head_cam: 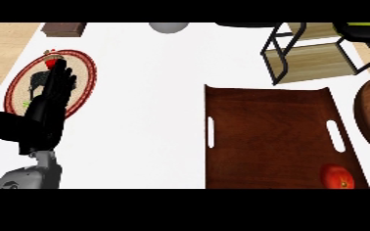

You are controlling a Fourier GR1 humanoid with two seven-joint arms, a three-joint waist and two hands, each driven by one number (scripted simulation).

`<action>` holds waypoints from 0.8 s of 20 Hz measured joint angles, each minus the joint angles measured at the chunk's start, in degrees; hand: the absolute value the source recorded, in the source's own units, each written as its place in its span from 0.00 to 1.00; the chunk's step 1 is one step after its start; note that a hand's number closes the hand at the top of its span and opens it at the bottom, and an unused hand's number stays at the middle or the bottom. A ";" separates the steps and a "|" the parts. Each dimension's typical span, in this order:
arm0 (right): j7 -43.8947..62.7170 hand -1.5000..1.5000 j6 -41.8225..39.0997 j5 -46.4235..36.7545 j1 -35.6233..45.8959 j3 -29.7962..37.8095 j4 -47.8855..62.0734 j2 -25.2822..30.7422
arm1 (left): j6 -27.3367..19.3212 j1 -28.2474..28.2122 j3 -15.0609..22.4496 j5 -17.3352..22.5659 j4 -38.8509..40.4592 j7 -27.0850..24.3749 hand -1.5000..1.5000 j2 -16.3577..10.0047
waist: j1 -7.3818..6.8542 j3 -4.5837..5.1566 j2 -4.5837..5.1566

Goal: Pick the pear from the tray and place it in the tiered shelf

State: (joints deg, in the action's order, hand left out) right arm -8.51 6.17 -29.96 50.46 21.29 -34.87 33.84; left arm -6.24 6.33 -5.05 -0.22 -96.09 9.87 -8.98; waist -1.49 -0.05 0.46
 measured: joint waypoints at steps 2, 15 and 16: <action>-0.79 0.00 0.67 0.81 1.85 1.27 3.88 0.04 | -0.41 0.22 0.48 -0.53 0.10 -0.08 0.50 0.51 | -0.24 -0.01 0.11; -9.49 0.00 -3.19 3.91 8.37 5.05 18.05 3.01 | -0.07 0.16 1.16 -0.82 -0.15 -0.41 0.50 1.38 | -0.80 -0.07 0.41; -10.06 0.00 -4.09 4.62 8.66 5.61 18.11 3.54 | -0.45 0.24 1.21 -1.26 -0.02 -0.37 0.50 1.47 | -0.66 -0.07 0.36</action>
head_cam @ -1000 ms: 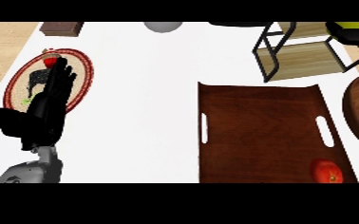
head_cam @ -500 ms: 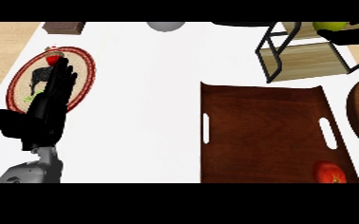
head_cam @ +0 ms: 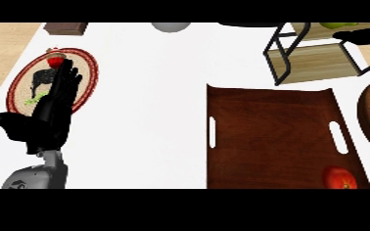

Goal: Pick the pear from the tray and place it in the tiered shelf

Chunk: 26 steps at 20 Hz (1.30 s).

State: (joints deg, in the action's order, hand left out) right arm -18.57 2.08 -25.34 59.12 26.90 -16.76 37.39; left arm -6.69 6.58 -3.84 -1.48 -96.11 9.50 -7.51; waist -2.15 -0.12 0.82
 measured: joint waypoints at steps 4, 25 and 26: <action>-0.43 0.00 -1.16 3.19 1.48 2.72 -0.15 1.20 | -0.29 -0.76 0.09 -0.22 -1.75 1.53 0.50 0.01 | 0.28 0.02 -0.22; 0.95 0.00 -18.39 13.28 -11.19 13.20 5.68 25.77 | 0.21 0.21 -1.07 0.01 0.62 -0.13 0.50 -0.03 | 0.99 -0.10 -0.12; 0.33 0.00 -19.31 13.54 -11.96 13.45 5.86 26.43 | 0.00 -0.28 -0.51 -0.39 0.37 -0.39 0.50 0.43 | 0.85 -0.13 -0.09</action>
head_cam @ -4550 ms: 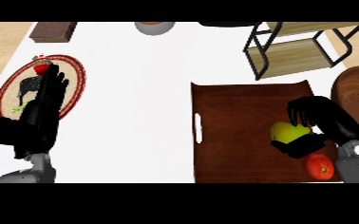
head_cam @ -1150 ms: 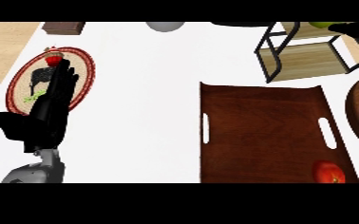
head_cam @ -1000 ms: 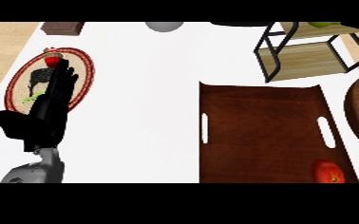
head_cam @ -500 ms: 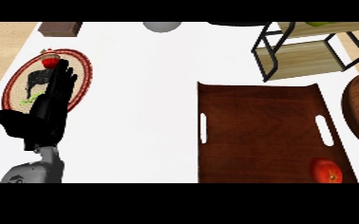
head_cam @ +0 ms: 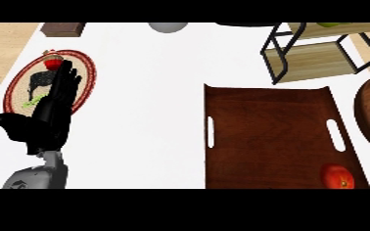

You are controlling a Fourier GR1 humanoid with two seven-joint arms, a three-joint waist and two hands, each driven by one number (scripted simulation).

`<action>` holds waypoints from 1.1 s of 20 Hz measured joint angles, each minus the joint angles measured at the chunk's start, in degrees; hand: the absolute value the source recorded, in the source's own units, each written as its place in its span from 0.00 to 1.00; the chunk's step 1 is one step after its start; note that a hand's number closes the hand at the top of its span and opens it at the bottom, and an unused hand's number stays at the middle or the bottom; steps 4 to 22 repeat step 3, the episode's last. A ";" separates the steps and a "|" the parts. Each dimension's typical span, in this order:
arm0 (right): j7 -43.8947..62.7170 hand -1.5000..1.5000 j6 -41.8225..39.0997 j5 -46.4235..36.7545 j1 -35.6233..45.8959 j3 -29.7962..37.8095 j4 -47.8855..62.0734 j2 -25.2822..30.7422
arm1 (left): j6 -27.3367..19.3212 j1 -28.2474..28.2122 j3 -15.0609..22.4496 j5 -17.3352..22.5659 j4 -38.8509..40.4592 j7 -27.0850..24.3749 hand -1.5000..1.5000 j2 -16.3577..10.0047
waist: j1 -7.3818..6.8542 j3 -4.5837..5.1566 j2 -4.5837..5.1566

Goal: Pick the pear from the tray and place it in the tiered shelf

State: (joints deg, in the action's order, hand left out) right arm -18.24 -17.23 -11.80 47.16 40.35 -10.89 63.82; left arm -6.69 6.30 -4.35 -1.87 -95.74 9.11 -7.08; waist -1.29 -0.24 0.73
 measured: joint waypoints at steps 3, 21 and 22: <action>-0.27 0.00 -2.53 0.81 -1.12 0.65 0.34 1.92 | 0.40 -0.60 -0.10 0.25 -1.19 0.67 0.50 -0.38 | -0.32 -0.01 0.00; -0.27 0.00 -2.53 0.81 -1.12 0.65 0.34 1.92 | 0.40 -0.60 -0.10 0.25 -1.19 0.67 0.50 -0.38 | -0.32 -0.01 0.00; -0.27 0.00 -2.53 0.81 -1.12 0.65 0.34 1.92 | 0.40 -0.60 -0.10 0.25 -1.19 0.67 0.50 -0.38 | -0.32 -0.01 0.00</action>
